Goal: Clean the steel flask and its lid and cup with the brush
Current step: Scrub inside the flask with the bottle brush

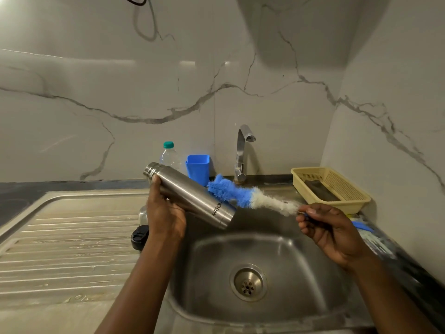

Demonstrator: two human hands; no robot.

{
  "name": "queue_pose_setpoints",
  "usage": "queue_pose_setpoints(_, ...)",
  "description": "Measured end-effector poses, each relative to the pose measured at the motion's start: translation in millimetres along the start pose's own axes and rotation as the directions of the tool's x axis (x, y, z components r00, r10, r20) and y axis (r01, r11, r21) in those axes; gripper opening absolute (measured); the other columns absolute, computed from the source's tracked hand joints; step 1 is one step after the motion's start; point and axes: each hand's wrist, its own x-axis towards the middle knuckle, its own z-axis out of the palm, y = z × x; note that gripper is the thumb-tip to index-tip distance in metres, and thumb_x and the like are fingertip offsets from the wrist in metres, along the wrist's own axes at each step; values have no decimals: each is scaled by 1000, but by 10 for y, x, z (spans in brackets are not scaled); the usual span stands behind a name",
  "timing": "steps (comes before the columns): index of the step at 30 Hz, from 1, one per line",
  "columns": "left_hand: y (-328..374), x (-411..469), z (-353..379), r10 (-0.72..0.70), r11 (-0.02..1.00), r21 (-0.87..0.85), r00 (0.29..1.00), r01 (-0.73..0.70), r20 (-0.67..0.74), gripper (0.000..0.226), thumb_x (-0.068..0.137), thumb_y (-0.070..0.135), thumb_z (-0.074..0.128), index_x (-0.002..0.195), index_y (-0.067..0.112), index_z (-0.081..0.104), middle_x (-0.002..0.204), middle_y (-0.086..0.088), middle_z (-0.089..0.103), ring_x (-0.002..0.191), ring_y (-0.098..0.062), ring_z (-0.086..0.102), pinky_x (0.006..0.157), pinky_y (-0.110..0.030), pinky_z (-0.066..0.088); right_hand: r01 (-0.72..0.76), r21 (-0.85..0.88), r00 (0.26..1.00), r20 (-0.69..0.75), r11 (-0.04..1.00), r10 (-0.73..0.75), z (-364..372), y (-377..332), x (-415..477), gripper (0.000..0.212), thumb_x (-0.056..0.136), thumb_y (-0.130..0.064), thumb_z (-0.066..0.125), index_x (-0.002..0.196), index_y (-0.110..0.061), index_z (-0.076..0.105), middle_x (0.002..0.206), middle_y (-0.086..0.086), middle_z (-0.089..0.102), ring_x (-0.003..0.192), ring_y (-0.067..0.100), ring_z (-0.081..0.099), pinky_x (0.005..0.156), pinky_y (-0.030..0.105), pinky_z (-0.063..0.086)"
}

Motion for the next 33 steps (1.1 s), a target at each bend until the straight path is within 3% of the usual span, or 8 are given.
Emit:
queue_pose_setpoints(2,-24,-17,8,-8,999,32,1000,9,-24,26,108,38,55,122,18,63,109,-8,73,103,-23,73,91,-46,59,-22,-30,1000,-3,999,22,83,38,24,61,43,-35,104,89,-2,82,80,20,74,66,21,73,61,27,62)
queue_pose_setpoints(7,-71,32,-21,3,999,42,999,-1,-46,49,105,42,60,146,16,51,144,-19,62,129,-32,65,97,-48,60,-12,-20,1000,-11,1000,11,17,-8,6,68,37,-38,106,89,-2,82,79,21,74,66,21,73,60,27,62)
queue_pose_setpoints(12,-158,-18,59,-22,989,147,1000,23,-10,37,102,46,63,128,21,57,122,-11,69,105,-23,72,88,-46,62,-19,-31,999,26,999,20,120,88,39,67,40,-39,105,92,-2,82,82,21,74,69,21,74,63,27,62)
queue_pose_setpoints(18,-171,-28,99,-9,962,273,1000,6,8,77,76,47,82,139,17,50,123,-10,68,108,-26,71,99,-52,59,-5,-39,1000,17,999,6,50,62,43,67,40,-39,105,91,-2,82,81,21,74,68,21,74,63,27,62)
queue_pose_setpoints(22,-152,6,57,-28,966,258,1000,30,-12,57,92,42,76,136,14,54,118,-8,69,101,-23,72,80,-41,61,-3,-19,1000,-4,1000,3,-32,4,6,61,45,-35,104,90,-1,82,80,21,74,66,21,73,62,27,62)
queue_pose_setpoints(25,-206,-28,79,-54,965,257,998,46,27,51,94,40,74,134,12,59,118,-13,71,102,-27,72,88,-48,61,17,32,1000,8,999,-18,47,60,24,18,76,-16,80,89,-3,83,80,19,75,67,21,74,62,26,62)
queue_pose_setpoints(30,-278,-93,122,-87,954,293,994,63,67,32,100,37,69,120,13,63,97,-6,71,94,-25,70,93,-52,60,58,2,998,-13,998,-58,179,96,70,21,74,-15,73,90,-5,83,83,18,76,71,21,74,63,25,62)
queue_pose_setpoints(33,-236,-101,130,-93,947,314,994,69,62,28,101,36,67,118,14,65,102,-8,70,95,-25,70,92,-50,60,72,-24,997,-7,997,-72,86,38,49,37,65,-27,93,92,-4,83,83,18,76,72,21,74,64,25,62)
